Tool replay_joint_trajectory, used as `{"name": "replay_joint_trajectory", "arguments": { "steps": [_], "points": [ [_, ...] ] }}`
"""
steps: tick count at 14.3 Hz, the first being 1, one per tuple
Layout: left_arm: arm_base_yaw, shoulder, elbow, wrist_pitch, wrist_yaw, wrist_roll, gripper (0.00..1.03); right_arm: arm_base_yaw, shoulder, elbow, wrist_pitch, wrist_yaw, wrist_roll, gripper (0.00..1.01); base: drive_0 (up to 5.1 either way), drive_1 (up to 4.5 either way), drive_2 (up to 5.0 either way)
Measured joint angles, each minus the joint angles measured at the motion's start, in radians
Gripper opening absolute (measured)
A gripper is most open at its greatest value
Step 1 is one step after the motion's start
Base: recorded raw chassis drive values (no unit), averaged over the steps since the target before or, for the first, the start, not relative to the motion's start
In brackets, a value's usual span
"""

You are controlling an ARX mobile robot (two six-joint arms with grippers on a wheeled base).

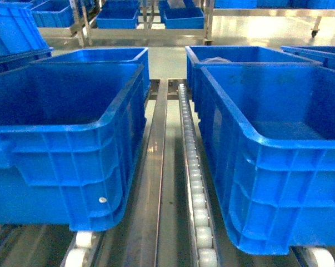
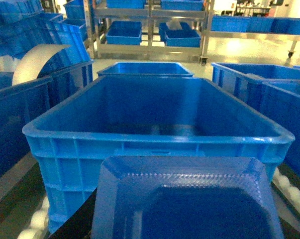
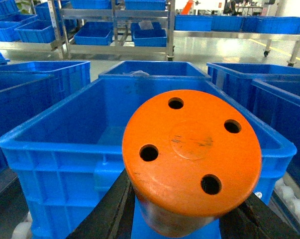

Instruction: Sort blue parts and orange caps into right shelf containers

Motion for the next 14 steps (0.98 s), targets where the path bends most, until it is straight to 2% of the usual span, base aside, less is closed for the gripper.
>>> {"name": "replay_joint_trajectory", "arguments": {
  "steps": [14],
  "points": [
    [0.000,0.000,0.000,0.003,-0.001,0.000,0.43,0.000,0.000,0.000,0.003,0.000,0.000,0.41,0.0,0.00,0.0]
  ]
}}
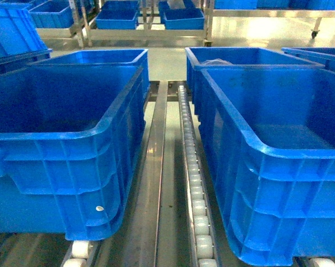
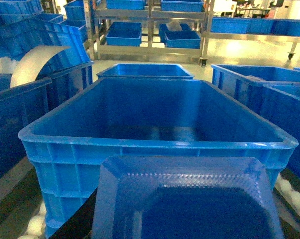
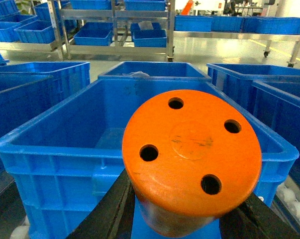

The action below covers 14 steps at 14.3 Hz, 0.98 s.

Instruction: Sort blue parts and orange caps into right shelf containers

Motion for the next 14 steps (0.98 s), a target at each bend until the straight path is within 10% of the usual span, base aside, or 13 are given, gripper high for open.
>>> {"name": "replay_joint_trajectory", "arguments": {
  "steps": [14],
  "points": [
    [0.000,0.000,0.000,0.000,0.000,0.000,0.43,0.000,0.000,0.000,0.000,0.000,0.000,0.41,0.0,0.00,0.0]
  ]
}}
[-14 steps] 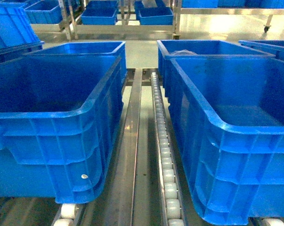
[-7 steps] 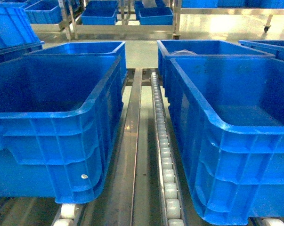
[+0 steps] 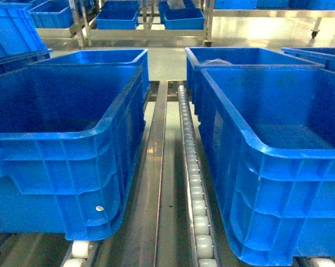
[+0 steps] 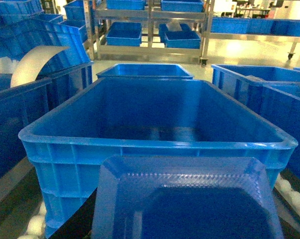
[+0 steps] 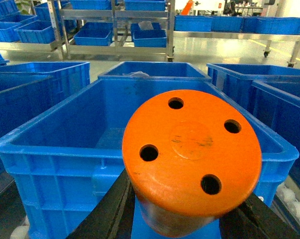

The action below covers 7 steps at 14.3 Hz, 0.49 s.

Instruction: Sort blue parts and orange caps into right shelf containers

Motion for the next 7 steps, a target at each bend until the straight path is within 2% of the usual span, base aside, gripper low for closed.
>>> {"name": "replay_joint_trajectory", "arguments": {
  "steps": [7],
  "points": [
    [0.000,0.000,0.000,0.000,0.000,0.000,0.43,0.000,0.000,0.000,0.000,0.000,0.000,0.41,0.0,0.00,0.0]
  ]
}}
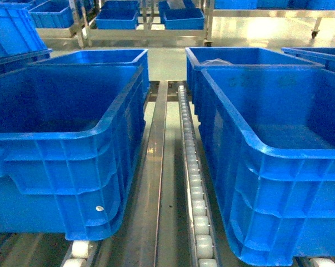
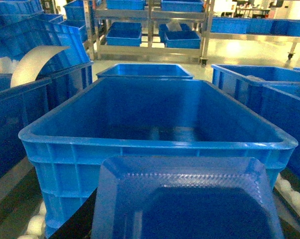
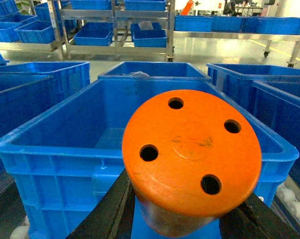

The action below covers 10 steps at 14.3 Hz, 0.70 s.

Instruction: Sort blue parts and orange caps into right shelf containers

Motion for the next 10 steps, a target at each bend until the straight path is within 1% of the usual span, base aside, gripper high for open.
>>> {"name": "replay_joint_trajectory", "arguments": {
  "steps": [8,9,10],
  "points": [
    [0.000,0.000,0.000,0.000,0.000,0.000,0.43,0.000,-0.001,-0.001,0.010,-0.003,-0.001,0.41,0.0,0.00,0.0],
    [-0.004,-0.005,-0.001,0.044,0.011,-0.015,0.43,0.009,-0.007,-0.002,0.080,-0.023,-0.017,0.41,0.0,0.00,0.0],
    [-0.026,0.014,-0.001,0.144,0.007,-0.030,0.43,0.049,-0.003,-0.002,0.138,-0.022,-0.023,0.41,0.0,0.00,0.0]
  ]
}}
